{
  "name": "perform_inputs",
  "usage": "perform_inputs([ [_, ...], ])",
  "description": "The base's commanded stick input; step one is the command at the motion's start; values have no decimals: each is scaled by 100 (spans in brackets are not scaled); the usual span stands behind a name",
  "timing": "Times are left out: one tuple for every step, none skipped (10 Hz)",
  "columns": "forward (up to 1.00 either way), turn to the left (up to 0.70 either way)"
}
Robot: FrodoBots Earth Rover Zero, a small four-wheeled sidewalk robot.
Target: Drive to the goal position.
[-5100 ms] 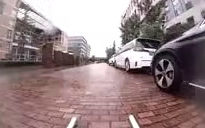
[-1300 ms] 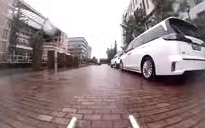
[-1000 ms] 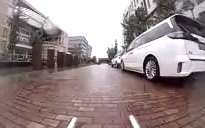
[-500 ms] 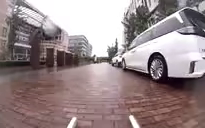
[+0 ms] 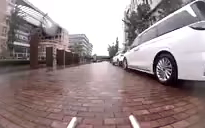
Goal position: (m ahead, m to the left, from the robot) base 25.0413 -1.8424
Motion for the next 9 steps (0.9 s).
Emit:
perform_inputs([
  [70, 0],
  [70, 0],
  [70, 0],
  [70, 0],
  [70, 0],
  [70, 0],
  [70, 0],
  [70, 0],
  [70, 0],
])
